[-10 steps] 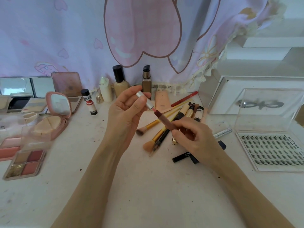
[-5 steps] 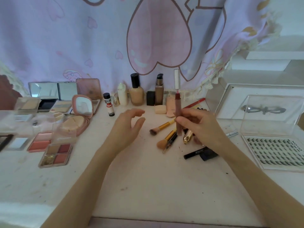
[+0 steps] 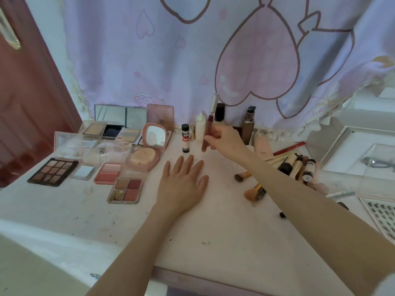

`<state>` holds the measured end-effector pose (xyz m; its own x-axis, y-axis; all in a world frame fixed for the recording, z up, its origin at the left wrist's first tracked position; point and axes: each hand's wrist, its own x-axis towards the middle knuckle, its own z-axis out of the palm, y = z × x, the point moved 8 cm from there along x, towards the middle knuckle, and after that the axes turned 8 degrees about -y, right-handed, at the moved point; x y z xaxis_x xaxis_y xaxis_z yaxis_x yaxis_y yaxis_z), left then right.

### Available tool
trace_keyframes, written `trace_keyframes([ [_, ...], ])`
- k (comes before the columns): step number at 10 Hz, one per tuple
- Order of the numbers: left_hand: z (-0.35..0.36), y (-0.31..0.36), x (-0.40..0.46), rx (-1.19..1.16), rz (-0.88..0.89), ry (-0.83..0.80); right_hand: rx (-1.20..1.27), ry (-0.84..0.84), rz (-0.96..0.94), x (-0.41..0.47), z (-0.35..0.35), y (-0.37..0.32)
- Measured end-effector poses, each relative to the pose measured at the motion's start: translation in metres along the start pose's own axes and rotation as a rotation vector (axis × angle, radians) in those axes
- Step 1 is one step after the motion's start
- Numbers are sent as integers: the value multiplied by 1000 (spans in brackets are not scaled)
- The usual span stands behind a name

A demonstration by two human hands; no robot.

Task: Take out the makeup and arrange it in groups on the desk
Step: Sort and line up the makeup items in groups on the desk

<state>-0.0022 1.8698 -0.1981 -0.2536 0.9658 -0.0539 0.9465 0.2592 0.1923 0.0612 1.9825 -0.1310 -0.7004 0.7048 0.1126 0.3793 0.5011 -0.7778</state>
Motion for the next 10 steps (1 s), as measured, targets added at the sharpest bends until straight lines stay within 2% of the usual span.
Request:
trace_keyframes([
  [5, -1, 1, 2, -18, 18, 57, -72, 21, -27, 21, 20, 7],
  [7, -1, 0, 1, -38, 18, 51, -14, 1, 0, 21, 24, 9],
  [10, -1, 1, 1, -27, 14, 23, -74, 4, -2, 16, 28, 12],
])
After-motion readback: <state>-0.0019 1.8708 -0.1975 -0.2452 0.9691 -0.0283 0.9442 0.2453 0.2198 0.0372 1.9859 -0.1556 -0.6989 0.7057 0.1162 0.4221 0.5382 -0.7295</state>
